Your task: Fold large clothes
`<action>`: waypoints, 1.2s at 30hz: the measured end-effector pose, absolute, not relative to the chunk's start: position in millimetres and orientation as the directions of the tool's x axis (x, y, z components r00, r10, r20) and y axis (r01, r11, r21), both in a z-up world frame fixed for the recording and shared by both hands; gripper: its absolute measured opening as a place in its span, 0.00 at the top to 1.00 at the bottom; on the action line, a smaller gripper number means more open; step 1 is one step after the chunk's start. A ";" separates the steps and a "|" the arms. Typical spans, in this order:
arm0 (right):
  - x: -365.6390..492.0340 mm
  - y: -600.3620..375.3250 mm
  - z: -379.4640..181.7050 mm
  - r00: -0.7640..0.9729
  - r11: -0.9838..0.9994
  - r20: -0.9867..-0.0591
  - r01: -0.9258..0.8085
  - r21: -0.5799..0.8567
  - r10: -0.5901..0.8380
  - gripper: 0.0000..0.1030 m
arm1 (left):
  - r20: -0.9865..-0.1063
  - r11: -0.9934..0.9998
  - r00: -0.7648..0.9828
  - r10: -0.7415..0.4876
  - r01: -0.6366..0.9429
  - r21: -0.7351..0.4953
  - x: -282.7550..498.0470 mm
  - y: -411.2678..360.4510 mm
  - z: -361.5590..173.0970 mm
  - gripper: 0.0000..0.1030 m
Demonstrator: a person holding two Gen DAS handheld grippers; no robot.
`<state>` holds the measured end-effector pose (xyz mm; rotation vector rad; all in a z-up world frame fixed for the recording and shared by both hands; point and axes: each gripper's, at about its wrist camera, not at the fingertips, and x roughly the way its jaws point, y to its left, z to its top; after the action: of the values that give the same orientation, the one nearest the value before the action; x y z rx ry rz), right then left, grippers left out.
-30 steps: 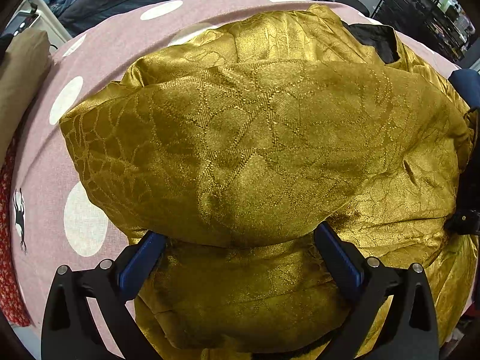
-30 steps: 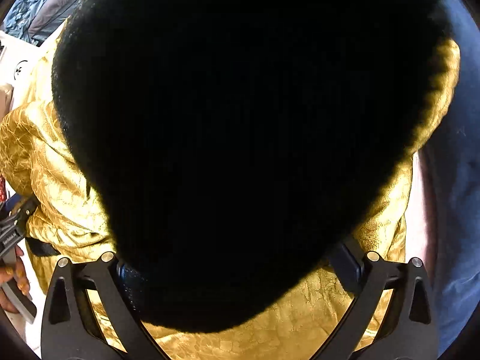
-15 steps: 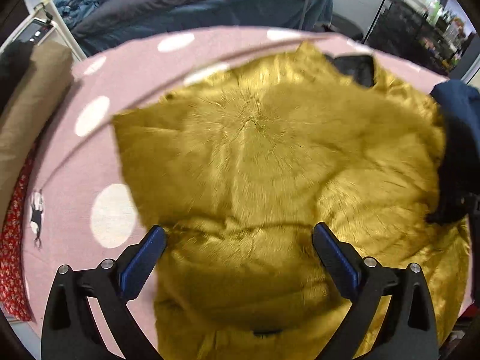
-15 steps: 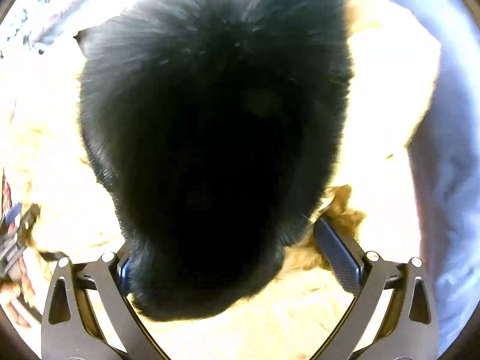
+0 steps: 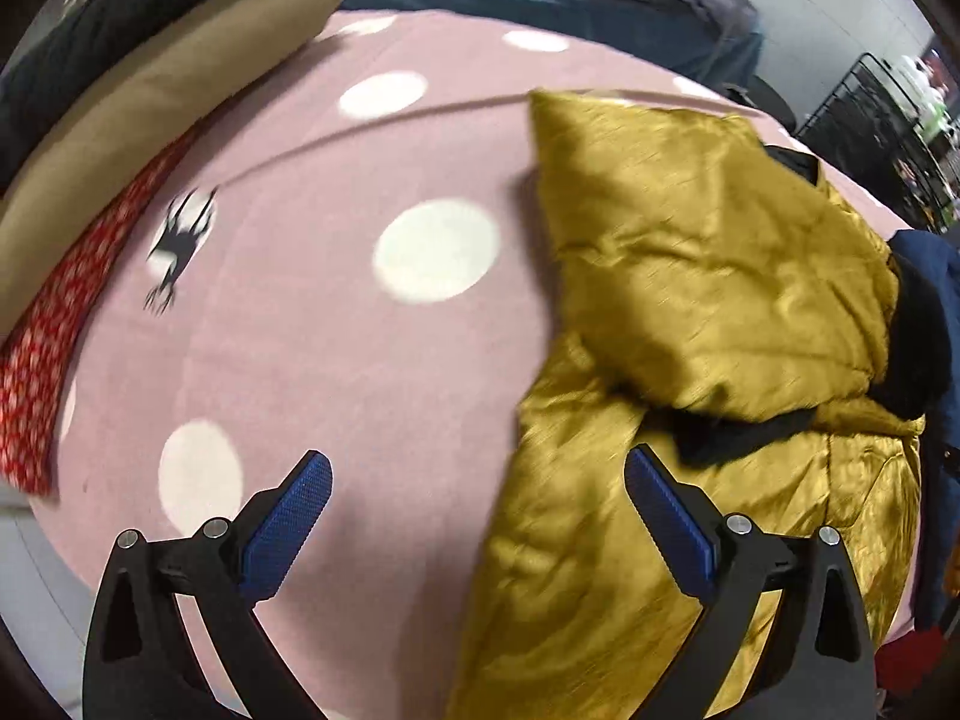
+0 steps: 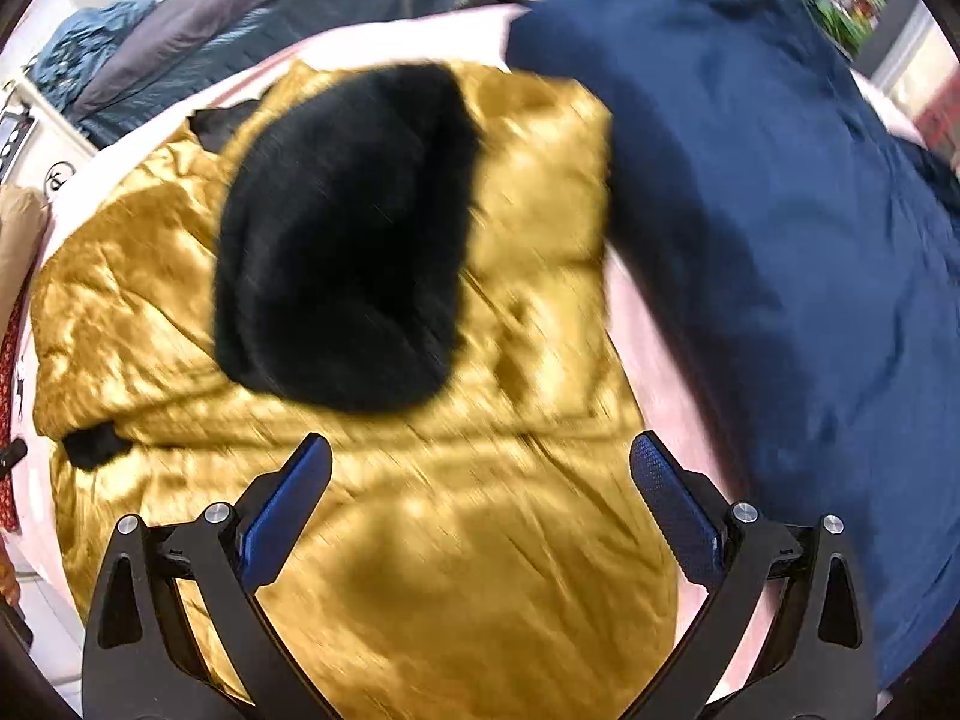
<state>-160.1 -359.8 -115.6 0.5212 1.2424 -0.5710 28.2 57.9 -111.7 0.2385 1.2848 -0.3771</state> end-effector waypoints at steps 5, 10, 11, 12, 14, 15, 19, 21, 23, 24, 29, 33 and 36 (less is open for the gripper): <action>-190.3 -368.5 -120.8 0.181 0.717 -0.978 0.695 0.051 -0.106 0.05 | -0.977 0.938 0.157 -0.143 0.336 -0.083 20.8 100.8 -127.6 0.11; -214.6 -372.5 -137.4 0.112 0.685 -0.992 0.727 0.045 -0.055 0.05 | -0.978 0.937 0.061 -0.201 0.302 -0.173 5.9 107.9 -149.0 0.12; -217.3 -372.2 -140.7 0.103 0.683 -0.993 0.729 0.042 -0.049 0.05 | -0.979 0.932 0.045 -0.197 0.319 -0.172 1.2 103.7 -154.2 0.12; -218.1 -370.1 -145.6 0.090 0.687 -0.995 0.726 0.035 -0.045 0.05 | -0.980 0.924 0.024 -0.197 0.340 -0.177 -4.4 98.4 -160.2 0.12; -218.8 -367.4 -153.2 0.071 0.695 -0.997 0.718 0.033 -0.025 0.05 | -0.984 0.912 0.018 -0.180 0.378 -0.160 -12.4 91.3 -166.8 0.11; -219.5 -365.7 -158.3 0.065 0.696 -0.998 0.716 0.049 0.003 0.05 | -0.987 0.902 0.039 -0.159 0.411 -0.129 -17.4 87.0 -168.2 0.10; -230.2 -364.2 -164.1 0.078 0.707 -0.996 0.702 0.086 0.043 0.05 | -0.988 0.884 0.037 -0.151 0.452 -0.118 -23.2 85.4 -168.2 0.09; -237.4 -368.8 -164.0 0.096 0.697 -0.993 0.707 0.118 0.071 0.05 | -0.980 0.876 0.001 -0.199 0.448 -0.177 -25.8 88.4 -162.4 0.13; -247.7 -375.9 -159.6 0.128 0.682 -0.987 0.713 0.159 0.096 0.05 | -0.968 0.859 -0.046 -0.247 0.452 -0.240 -31.3 95.4 -157.4 0.21; -259.3 -383.9 -159.0 0.141 0.676 -0.985 0.717 0.168 0.096 0.05 | -0.962 0.849 -0.070 -0.263 0.456 -0.265 -35.2 98.6 -156.3 0.23; -297.2 -406.9 -159.2 0.205 0.607 -0.968 0.754 0.251 0.147 0.05 | -0.951 0.822 -0.125 -0.284 0.479 -0.308 -65.8 117.6 -158.7 0.31; -311.5 -399.7 -158.2 0.181 0.668 -0.971 0.705 0.237 0.154 0.05 | -0.946 0.823 -0.154 -0.287 0.466 -0.325 -72.1 131.2 -157.8 0.40; -328.6 -387.4 -162.4 0.136 0.699 -0.977 0.683 0.215 0.167 0.05 | -0.940 0.823 -0.176 -0.292 0.454 -0.341 -57.4 138.9 -157.8 0.45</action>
<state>-328.6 -387.4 -162.4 0.7602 1.4150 -0.4305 -57.4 138.9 -157.8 0.1298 1.6178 -0.6658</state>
